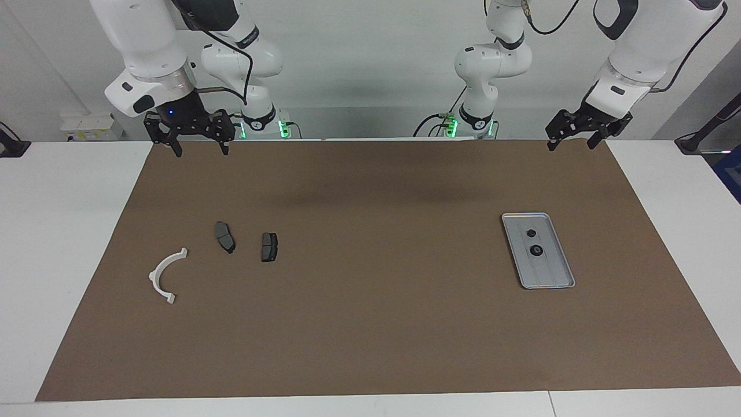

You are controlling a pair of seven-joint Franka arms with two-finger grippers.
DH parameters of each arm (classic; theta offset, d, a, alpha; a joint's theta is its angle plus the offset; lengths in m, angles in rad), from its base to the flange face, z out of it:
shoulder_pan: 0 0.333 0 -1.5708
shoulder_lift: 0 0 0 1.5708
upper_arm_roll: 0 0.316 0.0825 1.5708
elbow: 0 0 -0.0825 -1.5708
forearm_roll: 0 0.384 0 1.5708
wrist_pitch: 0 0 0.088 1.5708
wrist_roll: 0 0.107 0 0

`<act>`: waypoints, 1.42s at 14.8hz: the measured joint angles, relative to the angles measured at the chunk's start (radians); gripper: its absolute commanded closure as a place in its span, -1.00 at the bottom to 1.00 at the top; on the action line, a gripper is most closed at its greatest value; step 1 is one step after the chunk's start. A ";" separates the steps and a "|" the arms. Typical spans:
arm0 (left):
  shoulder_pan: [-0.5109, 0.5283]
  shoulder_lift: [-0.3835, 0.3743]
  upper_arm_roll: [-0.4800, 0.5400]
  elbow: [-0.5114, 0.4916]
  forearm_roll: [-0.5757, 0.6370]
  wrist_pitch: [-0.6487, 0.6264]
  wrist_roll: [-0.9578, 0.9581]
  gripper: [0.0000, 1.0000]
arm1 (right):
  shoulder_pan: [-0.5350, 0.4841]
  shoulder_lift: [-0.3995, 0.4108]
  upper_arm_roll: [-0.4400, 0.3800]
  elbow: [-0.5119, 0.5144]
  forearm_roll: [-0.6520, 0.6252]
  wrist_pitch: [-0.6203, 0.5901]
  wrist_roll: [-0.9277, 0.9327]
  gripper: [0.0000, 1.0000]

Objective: Place bearing gear from tray to pile
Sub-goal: 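Reach the left gripper over the silver tray toward the dark bearing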

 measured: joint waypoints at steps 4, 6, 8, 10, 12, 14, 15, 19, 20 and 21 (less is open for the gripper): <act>-0.021 -0.003 -0.007 -0.010 -0.001 0.036 0.003 -1.00 | 0.000 0.000 0.000 0.000 0.000 0.000 0.000 -1.00; -0.023 -0.005 -0.007 -0.020 -0.001 0.037 0.003 -1.00 | 0.000 0.000 0.000 0.000 0.000 0.000 0.000 -1.00; -0.023 -0.022 -0.006 -0.064 -0.001 0.036 -0.008 -1.00 | 0.000 0.000 0.000 0.000 0.000 0.000 0.000 -1.00; -0.023 -0.057 -0.001 -0.133 0.000 0.053 -0.022 -1.00 | 0.000 0.000 0.000 0.000 0.000 0.000 0.000 -1.00; -0.017 -0.095 0.007 -0.216 0.000 0.137 -0.017 -1.00 | 0.000 0.000 0.000 0.000 0.000 0.000 0.000 -1.00; 0.002 -0.117 0.015 -0.289 0.000 0.216 0.006 -1.00 | 0.000 0.000 0.000 0.000 0.000 0.000 0.000 -1.00; 0.009 -0.118 0.019 -0.321 0.000 0.261 0.014 -1.00 | 0.000 0.000 0.000 0.000 0.000 0.000 0.000 -1.00; 0.014 -0.066 0.019 -0.451 0.000 0.461 0.018 -1.00 | 0.000 0.000 0.000 0.000 0.000 0.000 0.000 -1.00; 0.014 -0.040 0.019 -0.466 0.000 0.495 0.018 -1.00 | 0.000 0.000 0.000 0.000 0.000 0.000 0.000 -1.00; 0.014 -0.014 0.018 -0.476 0.000 0.525 0.018 -1.00 | 0.000 0.000 0.000 0.000 0.000 0.000 0.000 -1.00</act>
